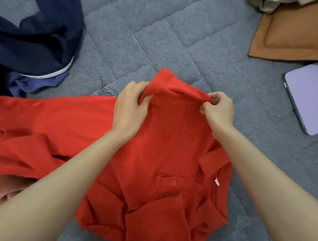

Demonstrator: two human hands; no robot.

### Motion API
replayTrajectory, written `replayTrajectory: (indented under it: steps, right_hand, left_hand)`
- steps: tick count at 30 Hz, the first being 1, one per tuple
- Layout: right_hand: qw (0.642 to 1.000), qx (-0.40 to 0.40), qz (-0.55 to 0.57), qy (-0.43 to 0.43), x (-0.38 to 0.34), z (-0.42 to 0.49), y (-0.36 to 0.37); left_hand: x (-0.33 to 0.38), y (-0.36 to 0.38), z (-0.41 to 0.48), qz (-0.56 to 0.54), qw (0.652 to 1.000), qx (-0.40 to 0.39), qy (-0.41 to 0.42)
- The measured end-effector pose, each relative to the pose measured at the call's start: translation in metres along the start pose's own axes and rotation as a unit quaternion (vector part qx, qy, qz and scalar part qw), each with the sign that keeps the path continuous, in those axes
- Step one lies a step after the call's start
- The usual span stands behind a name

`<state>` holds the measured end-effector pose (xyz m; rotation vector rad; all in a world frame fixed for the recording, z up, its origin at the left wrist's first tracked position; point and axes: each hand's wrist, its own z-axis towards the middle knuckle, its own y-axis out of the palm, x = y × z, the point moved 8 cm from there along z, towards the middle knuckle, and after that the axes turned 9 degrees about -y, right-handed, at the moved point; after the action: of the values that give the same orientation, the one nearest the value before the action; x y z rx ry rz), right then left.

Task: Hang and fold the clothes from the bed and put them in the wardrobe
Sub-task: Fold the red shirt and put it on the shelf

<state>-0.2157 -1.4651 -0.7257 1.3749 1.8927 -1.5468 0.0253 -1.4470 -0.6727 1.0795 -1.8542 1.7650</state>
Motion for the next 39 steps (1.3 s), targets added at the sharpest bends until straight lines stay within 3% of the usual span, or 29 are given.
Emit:
replayTrajectory:
  steps: [4,7,9,11,15,17,19,23,27,30,34,39]
  right_hand:
    - [0.997,0.057,-0.035,-0.030,0.001,-0.011,-0.033]
    - [0.991,0.019,-0.107,-0.075,0.007,-0.040,-0.047]
    - [0.983,-0.034,-0.154,-0.095,0.020,-0.064,-0.044]
    - [0.981,-0.047,-0.172,-0.076,0.034,-0.083,-0.043]
    - [0.995,-0.004,-0.096,-0.004,0.043,-0.093,-0.035]
    - [0.997,-0.013,-0.065,0.030,0.043,-0.091,-0.023]
    - [0.997,-0.002,-0.064,0.043,0.041,-0.087,-0.018]
    - [0.994,0.097,-0.050,0.023,0.037,-0.079,-0.034]
    - [0.991,0.107,-0.074,0.030,0.036,-0.084,-0.033]
    - [0.989,0.117,-0.077,-0.039,0.014,-0.100,-0.026]
    - [0.994,-0.007,-0.043,-0.101,-0.021,-0.119,0.012]
    - [0.971,-0.155,-0.033,-0.180,-0.078,-0.149,0.077]
  left_hand:
    - [0.029,0.010,-0.016,-0.055,0.996,-0.037,0.055]
    - [0.017,0.034,-0.053,0.043,0.979,-0.172,0.098]
    - [-0.011,0.049,-0.080,0.143,0.952,-0.262,0.071]
    - [-0.035,0.052,-0.097,0.179,0.939,-0.292,0.019]
    - [-0.049,0.032,-0.087,0.042,0.981,-0.121,-0.145]
    - [-0.056,0.032,-0.077,-0.032,0.966,-0.076,-0.244]
    - [-0.058,0.042,-0.066,-0.079,0.948,-0.084,-0.298]
    - [-0.064,0.051,-0.050,-0.164,0.929,-0.068,-0.326]
    - [-0.074,0.045,-0.058,-0.149,0.928,-0.077,-0.332]
    - [-0.079,0.021,-0.078,-0.143,0.940,-0.052,-0.305]
    - [-0.090,-0.046,-0.107,-0.095,0.957,0.049,-0.268]
    - [-0.127,-0.127,-0.140,-0.036,0.936,0.166,-0.307]
